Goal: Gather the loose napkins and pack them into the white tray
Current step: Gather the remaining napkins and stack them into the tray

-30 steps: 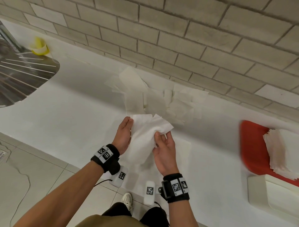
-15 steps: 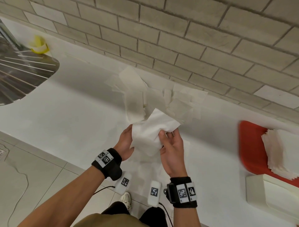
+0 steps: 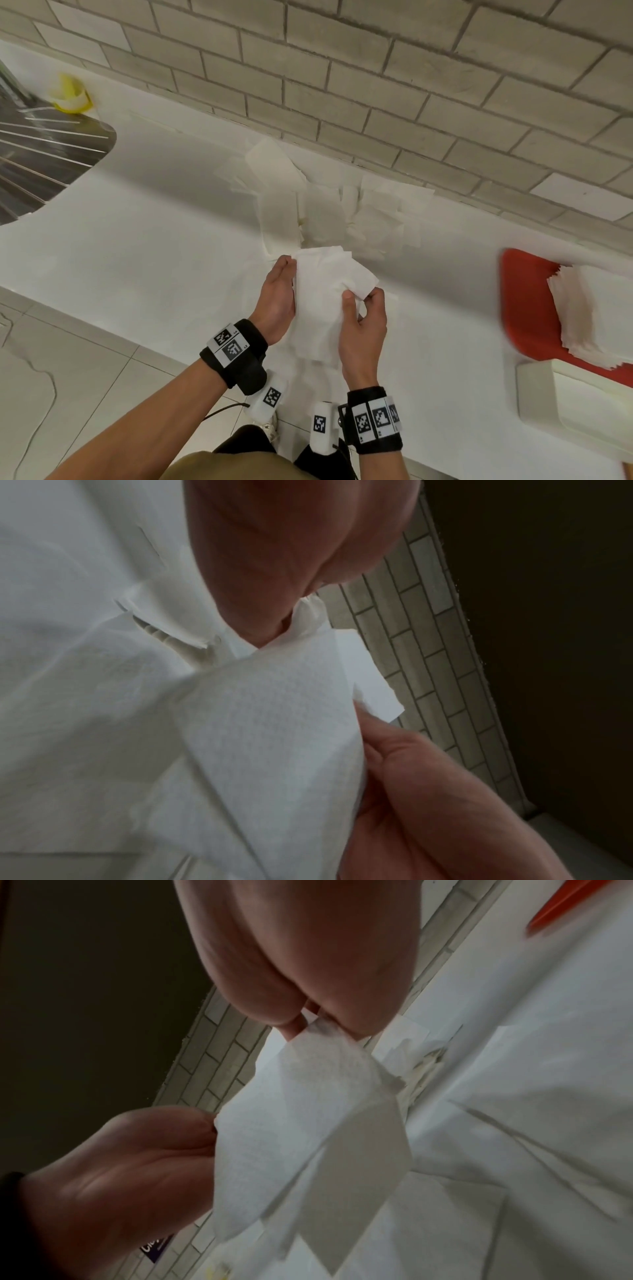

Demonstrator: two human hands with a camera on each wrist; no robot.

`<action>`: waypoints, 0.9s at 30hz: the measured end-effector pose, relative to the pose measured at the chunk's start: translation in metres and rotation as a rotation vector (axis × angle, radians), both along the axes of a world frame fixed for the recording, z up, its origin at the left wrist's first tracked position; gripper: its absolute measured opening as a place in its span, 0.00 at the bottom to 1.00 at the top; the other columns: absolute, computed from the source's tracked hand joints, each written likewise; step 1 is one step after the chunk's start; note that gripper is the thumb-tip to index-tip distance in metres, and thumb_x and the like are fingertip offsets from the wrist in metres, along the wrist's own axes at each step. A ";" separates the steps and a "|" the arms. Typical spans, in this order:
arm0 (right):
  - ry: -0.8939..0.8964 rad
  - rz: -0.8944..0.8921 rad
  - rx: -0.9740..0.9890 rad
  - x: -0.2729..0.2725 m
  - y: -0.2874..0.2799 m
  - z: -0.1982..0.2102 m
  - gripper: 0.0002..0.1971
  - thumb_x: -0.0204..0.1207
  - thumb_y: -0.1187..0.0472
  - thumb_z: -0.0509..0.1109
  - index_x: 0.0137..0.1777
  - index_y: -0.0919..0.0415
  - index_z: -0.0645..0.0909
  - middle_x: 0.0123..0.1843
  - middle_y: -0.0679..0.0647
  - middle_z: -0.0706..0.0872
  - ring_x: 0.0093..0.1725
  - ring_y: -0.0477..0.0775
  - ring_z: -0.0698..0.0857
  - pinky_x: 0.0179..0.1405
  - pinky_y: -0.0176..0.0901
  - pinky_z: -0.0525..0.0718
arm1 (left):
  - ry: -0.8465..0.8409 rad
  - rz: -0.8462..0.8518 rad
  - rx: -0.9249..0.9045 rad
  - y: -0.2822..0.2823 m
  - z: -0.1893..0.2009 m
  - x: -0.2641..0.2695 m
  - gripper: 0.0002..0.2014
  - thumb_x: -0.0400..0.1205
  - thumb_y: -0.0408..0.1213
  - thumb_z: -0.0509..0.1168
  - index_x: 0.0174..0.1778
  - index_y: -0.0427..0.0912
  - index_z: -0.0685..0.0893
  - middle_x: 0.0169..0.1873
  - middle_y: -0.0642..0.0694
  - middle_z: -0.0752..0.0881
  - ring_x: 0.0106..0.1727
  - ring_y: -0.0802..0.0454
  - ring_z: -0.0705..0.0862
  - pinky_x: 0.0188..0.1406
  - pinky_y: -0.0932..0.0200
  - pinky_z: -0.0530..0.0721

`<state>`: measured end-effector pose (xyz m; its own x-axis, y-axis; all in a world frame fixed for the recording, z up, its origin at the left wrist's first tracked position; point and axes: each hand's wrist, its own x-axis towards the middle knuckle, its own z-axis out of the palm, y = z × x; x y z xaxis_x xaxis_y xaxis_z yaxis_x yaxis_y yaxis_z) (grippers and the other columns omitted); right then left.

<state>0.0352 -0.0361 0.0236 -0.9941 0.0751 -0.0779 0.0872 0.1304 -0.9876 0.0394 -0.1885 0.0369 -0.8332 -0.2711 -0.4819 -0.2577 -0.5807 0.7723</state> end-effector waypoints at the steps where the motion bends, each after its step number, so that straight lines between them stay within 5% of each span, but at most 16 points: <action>1: 0.004 -0.018 -0.007 0.000 -0.001 0.000 0.07 0.91 0.59 0.73 0.59 0.43 0.82 0.56 0.35 0.92 0.58 0.38 0.90 0.58 0.45 0.87 | 0.008 0.005 -0.002 0.001 0.001 0.000 0.14 0.97 0.41 0.55 0.48 0.43 0.79 0.42 0.48 0.87 0.41 0.54 0.86 0.40 0.62 0.86; 4: 0.027 -0.036 0.006 0.001 -0.003 0.001 0.05 0.91 0.58 0.72 0.60 0.46 0.82 0.56 0.35 0.92 0.59 0.39 0.91 0.59 0.46 0.88 | 0.003 -0.009 0.012 0.004 0.007 0.000 0.26 0.96 0.58 0.50 0.65 0.40 0.84 0.58 0.39 0.94 0.60 0.41 0.93 0.59 0.46 0.91; 6: 0.023 -0.044 0.026 0.001 -0.005 0.003 0.03 0.91 0.56 0.72 0.59 0.47 0.82 0.55 0.34 0.92 0.56 0.39 0.91 0.56 0.47 0.88 | 0.052 -0.034 -0.059 0.006 0.009 0.001 0.28 0.94 0.61 0.53 0.62 0.39 0.83 0.58 0.41 0.93 0.61 0.39 0.91 0.65 0.41 0.87; 10: 0.124 -0.059 0.037 0.007 -0.003 0.022 0.03 0.90 0.54 0.75 0.59 0.51 0.85 0.53 0.43 0.92 0.54 0.49 0.92 0.58 0.60 0.91 | 0.162 -0.023 -0.289 0.004 0.004 0.003 0.24 0.93 0.56 0.60 0.56 0.33 0.72 0.50 0.40 0.84 0.53 0.44 0.82 0.63 0.35 0.83; 13: 0.197 0.166 -0.012 0.011 0.015 0.052 0.08 0.88 0.56 0.76 0.52 0.56 0.81 0.47 0.58 0.89 0.46 0.68 0.86 0.45 0.67 0.86 | 0.182 -0.027 -0.312 -0.002 0.005 0.000 0.23 0.93 0.56 0.59 0.53 0.35 0.70 0.47 0.41 0.80 0.50 0.45 0.79 0.56 0.40 0.80; 16: 0.141 0.341 -0.118 0.007 0.020 0.075 0.04 0.87 0.59 0.76 0.55 0.52 0.83 0.53 0.55 0.94 0.51 0.58 0.94 0.43 0.57 0.89 | 0.186 -0.083 -0.298 -0.003 0.011 -0.001 0.15 0.96 0.47 0.59 0.46 0.45 0.72 0.44 0.44 0.78 0.47 0.48 0.77 0.52 0.45 0.77; 18: 0.157 0.286 -0.034 -0.001 0.015 0.072 0.04 0.89 0.59 0.75 0.59 0.51 0.84 0.55 0.48 0.95 0.54 0.50 0.94 0.46 0.48 0.89 | 0.214 -0.119 -0.291 0.000 0.014 -0.001 0.12 0.97 0.42 0.57 0.51 0.40 0.75 0.46 0.41 0.83 0.49 0.48 0.81 0.51 0.51 0.81; 21: 0.207 0.169 0.161 -0.010 0.007 0.051 0.03 0.91 0.54 0.74 0.61 0.49 0.84 0.53 0.41 0.93 0.53 0.47 0.92 0.50 0.44 0.88 | 0.184 -0.123 -0.217 0.008 0.015 -0.002 0.16 0.97 0.47 0.55 0.68 0.39 0.81 0.64 0.38 0.90 0.64 0.46 0.90 0.66 0.48 0.88; 24: 0.267 0.090 0.283 -0.012 0.006 0.036 0.04 0.92 0.53 0.71 0.62 0.50 0.83 0.51 0.39 0.92 0.51 0.43 0.90 0.47 0.32 0.81 | 0.145 -0.069 -0.146 0.011 0.010 -0.003 0.24 0.94 0.55 0.58 0.83 0.48 0.77 0.77 0.50 0.85 0.80 0.50 0.82 0.86 0.40 0.74; 27: 0.329 0.054 0.353 -0.011 0.004 0.030 0.04 0.93 0.55 0.70 0.62 0.53 0.82 0.52 0.40 0.91 0.52 0.39 0.88 0.49 0.27 0.79 | 0.147 -0.098 -0.109 0.017 0.011 -0.002 0.28 0.95 0.60 0.52 0.81 0.45 0.80 0.74 0.45 0.88 0.77 0.46 0.86 0.80 0.41 0.80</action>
<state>0.0244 -0.0324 0.0537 -0.9650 -0.0124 0.2621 -0.2384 0.4586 -0.8560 0.0372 -0.1718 0.0480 -0.9172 -0.2291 -0.3260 -0.1892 -0.4697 0.8623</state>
